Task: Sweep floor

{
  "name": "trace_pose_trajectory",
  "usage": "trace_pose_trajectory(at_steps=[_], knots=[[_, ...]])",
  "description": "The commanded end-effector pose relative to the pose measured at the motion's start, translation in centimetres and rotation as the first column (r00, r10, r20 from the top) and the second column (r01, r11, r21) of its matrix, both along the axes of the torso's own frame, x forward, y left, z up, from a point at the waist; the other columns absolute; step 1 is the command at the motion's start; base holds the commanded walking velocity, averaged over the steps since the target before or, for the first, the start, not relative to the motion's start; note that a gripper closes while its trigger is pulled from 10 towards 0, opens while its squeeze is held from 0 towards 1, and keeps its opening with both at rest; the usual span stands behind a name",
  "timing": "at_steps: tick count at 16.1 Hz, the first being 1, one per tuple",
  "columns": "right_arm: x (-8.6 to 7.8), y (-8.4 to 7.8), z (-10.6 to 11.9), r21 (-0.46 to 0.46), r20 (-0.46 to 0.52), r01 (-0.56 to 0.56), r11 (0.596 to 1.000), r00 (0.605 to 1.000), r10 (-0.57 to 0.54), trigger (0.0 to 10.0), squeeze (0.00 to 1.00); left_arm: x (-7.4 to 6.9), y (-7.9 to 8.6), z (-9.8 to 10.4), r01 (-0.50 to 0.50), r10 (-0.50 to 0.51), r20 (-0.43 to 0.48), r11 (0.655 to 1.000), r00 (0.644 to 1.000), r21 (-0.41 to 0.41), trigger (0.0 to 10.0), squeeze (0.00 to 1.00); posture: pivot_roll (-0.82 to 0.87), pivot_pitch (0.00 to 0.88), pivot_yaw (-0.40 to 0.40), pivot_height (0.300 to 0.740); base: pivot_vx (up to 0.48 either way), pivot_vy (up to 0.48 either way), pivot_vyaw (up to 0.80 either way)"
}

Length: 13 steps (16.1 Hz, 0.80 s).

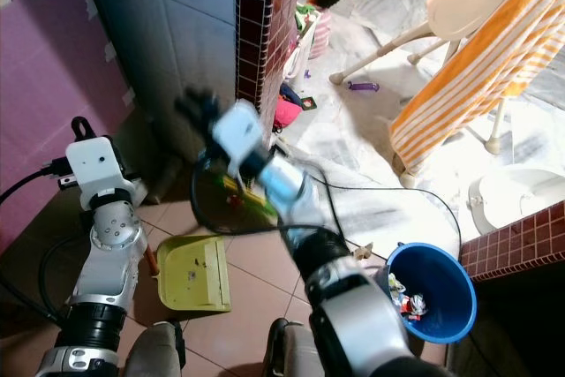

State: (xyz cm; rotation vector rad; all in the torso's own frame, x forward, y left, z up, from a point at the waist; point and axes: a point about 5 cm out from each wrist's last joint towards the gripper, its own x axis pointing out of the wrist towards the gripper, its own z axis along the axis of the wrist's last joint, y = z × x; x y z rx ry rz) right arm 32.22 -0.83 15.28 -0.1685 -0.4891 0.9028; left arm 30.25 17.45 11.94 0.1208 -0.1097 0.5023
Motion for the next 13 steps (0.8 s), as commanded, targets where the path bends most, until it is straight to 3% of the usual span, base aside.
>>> trace_pose_trajectory(at_steps=[1,6,10,13], knots=[[-0.6,0.3,-1.0,-0.024,-0.014,-0.03,0.999,0.999,0.03,10.0,0.0,-0.5,0.4,-1.1,-0.024,0.027,-0.066,0.999,0.997,0.049,10.0,0.0,0.12,0.253,-0.099,0.74,0.0,0.0,0.0],[-1.3,1.0,-0.8,0.026,-0.072,-0.174,0.984,0.982,0.176,10.0,0.0,-0.2,0.3,-1.2,-0.013,0.016,-0.078,0.999,0.997,0.046,10.0,0.0,0.1,0.242,-0.094,0.74,0.0,0.0,0.0],[-1.1,-2.0,0.4,0.02,-0.113,-0.267,0.963,0.957,0.268,10.0,0.0,0.1,0.7,-1.1,-0.012,0.016,-0.077,0.999,0.997,0.051,10.0,0.0,0.06,0.214,-0.096,0.74,0.0,0.0,0.0],[-1.8,-5.0,0.9,-0.064,-0.129,-0.302,0.951,0.948,0.292,10.0,0.0,0.5,0.9,-1.2,-0.006,0.011,-0.085,0.999,0.996,0.05,10.0,0.0,0.03,0.193,-0.088,0.74,0.0,0.0,0.0]])
